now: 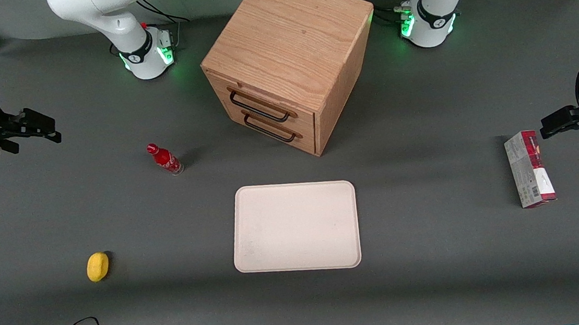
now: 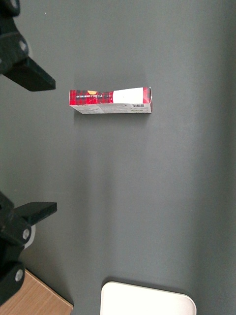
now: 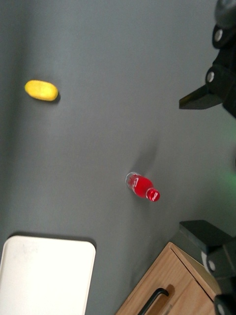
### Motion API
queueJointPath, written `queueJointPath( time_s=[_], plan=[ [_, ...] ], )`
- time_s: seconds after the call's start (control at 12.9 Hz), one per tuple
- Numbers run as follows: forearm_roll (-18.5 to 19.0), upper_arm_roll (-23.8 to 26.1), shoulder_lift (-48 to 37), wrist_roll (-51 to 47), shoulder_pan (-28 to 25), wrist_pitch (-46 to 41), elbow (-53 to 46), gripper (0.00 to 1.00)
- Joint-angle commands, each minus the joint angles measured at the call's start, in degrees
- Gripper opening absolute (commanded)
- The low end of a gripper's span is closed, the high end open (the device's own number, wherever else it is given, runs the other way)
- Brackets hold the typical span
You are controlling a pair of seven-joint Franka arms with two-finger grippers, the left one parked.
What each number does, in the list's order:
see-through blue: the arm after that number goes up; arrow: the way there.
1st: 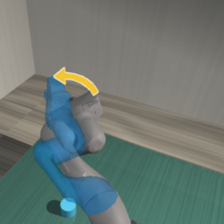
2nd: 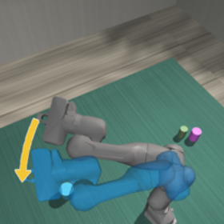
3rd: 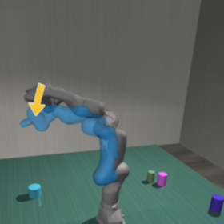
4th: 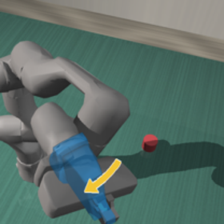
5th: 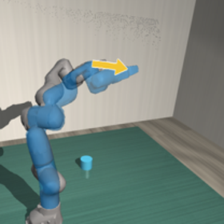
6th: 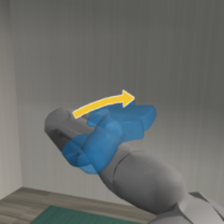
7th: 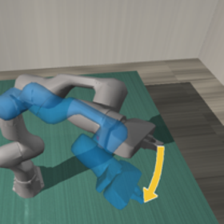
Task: Open upper drawer
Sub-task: 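Move the right gripper toward the upper drawer's black handle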
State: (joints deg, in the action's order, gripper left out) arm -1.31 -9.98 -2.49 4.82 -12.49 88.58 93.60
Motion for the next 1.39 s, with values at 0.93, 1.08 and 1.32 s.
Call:
queueJointPath(
  time_s=[0.93,1.08,1.32],
  plan=[
    [-7.6,0.0,15.9,13.2,-21.2,5.9,-7.1,1.00],
    [-7.8,0.0,17.7,13.6,-23.6,6.3,-7.1,1.00],
    [-13.5,0.0,19.6,16.7,-25.1,5.9,-6.8,1.00]
  ],
)
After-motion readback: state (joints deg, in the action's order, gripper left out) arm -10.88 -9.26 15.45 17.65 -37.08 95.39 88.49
